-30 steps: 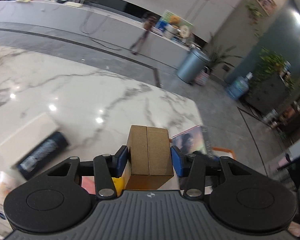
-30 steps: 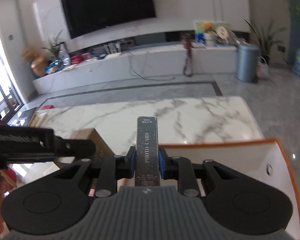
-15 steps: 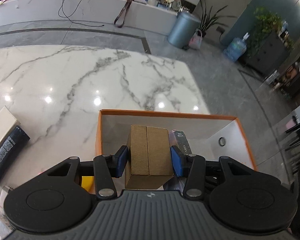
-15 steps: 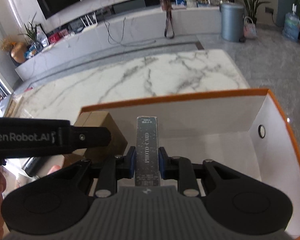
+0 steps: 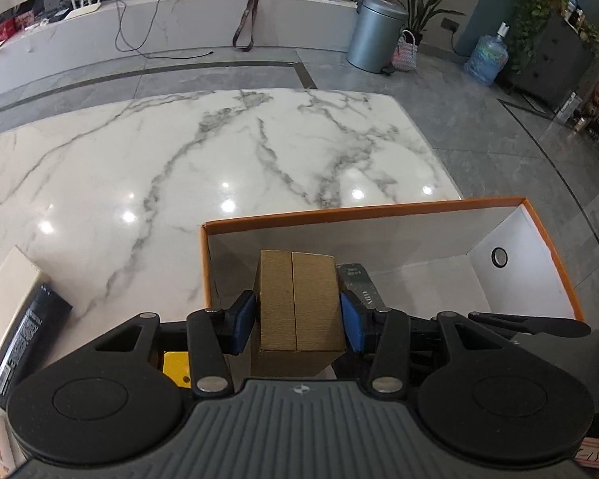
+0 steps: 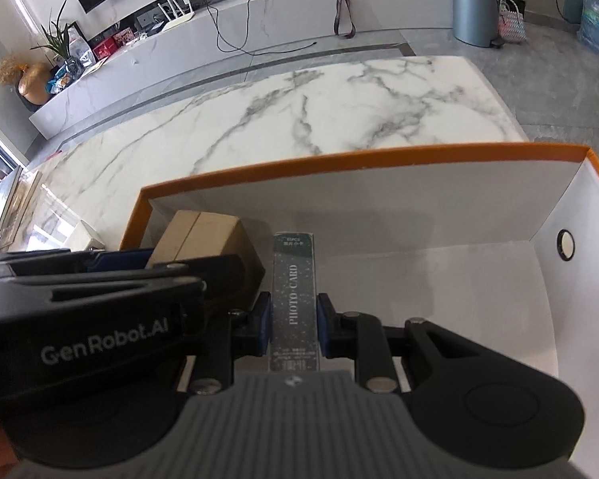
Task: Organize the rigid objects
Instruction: 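Release the brown box into the orange box with left gripper while right carries card box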
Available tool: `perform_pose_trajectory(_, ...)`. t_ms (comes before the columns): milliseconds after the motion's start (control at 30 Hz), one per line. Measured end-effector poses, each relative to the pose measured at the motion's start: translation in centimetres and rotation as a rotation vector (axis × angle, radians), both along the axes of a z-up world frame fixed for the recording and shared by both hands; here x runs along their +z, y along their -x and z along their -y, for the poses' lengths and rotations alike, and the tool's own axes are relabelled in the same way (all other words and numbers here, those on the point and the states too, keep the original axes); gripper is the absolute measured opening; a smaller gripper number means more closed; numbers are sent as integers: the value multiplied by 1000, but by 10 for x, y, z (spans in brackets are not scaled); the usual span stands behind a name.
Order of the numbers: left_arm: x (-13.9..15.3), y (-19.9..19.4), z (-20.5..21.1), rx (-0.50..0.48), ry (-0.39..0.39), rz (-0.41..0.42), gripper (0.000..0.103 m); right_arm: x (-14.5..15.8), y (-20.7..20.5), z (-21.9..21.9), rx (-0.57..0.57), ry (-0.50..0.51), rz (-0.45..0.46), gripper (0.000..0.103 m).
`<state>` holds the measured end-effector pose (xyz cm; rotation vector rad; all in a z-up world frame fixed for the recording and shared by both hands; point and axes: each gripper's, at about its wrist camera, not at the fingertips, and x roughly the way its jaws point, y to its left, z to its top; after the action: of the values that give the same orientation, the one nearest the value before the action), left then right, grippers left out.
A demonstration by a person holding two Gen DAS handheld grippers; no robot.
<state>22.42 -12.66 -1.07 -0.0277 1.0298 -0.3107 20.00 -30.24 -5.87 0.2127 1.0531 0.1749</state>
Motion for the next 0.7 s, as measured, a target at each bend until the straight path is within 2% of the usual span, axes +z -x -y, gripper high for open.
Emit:
perform_pose_trajectory(333,-2,2,6,-24,-66,44,52,-7,-1,-5,9,7,-27,22)
perform_pose_trajectory(433,-2,1,4,-32,-57,42,52,-7,-2,-6,12,9,-30,22)
perform_pose_trajectory(567,3,3,0,-36,-29,50,60,-7,0,-9,20,21,-31,22)
perform_pose_trajectory(700,15,8,-9,-11,10,77,62,-9,2,-12,30,32,-46,23)
